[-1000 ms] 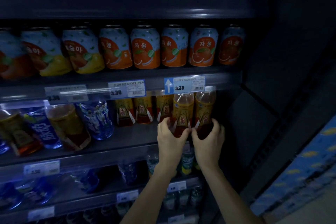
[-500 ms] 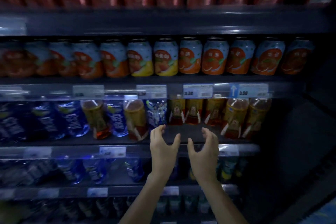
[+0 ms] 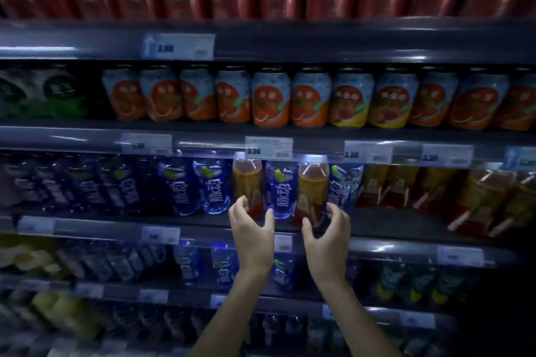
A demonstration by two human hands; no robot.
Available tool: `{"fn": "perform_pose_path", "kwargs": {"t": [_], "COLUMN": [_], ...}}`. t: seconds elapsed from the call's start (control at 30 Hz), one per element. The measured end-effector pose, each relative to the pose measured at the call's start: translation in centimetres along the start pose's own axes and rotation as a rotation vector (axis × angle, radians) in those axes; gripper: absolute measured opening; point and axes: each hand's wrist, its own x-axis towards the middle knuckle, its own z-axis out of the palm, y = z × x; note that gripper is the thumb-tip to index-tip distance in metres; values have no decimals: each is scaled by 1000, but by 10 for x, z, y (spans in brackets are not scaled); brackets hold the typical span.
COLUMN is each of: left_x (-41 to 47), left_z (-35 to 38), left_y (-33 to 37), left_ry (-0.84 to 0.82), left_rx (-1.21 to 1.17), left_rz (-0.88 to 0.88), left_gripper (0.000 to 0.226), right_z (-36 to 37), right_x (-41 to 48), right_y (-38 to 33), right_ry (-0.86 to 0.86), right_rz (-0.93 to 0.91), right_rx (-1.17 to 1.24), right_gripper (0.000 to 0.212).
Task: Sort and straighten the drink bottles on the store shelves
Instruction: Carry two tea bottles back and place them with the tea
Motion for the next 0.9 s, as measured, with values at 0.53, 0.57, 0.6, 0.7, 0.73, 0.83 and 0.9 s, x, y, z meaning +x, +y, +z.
{"fn": "perform_pose_path", "kwargs": {"t": [0.53, 0.57, 0.6, 0.7, 0.73, 0.83, 0.9], "left_x": [51, 53, 56, 62, 63, 66, 67], "left_z": [6, 7, 9, 15, 17, 22, 24], "left_y": [-26, -27, -28, -29, -30, -31, -32], "left_ry": [-145, -143, -141, -131, -127, -101, -88], "left_rx": [56, 57, 62, 93, 100, 98, 87], "left_rz": [-56, -59, -65, -91, -97, -106, -98], "left_gripper": [78, 79, 80, 85, 86, 88, 86], "right_z": [60, 62, 65, 69, 70, 68, 66], "right_x": [11, 11, 12, 16, 17, 20, 20], "right_y": [-8, -8, -8, -8, -8, -5, -2], "right_ry": [192, 199, 208, 225, 226, 224, 231], "right_rz": [191, 194, 199, 223, 228, 221, 205], "right_rx": [-101, -112, -122, -135, -136, -137, -136], "right_gripper": [84, 85, 86, 88, 88, 86, 79]}}
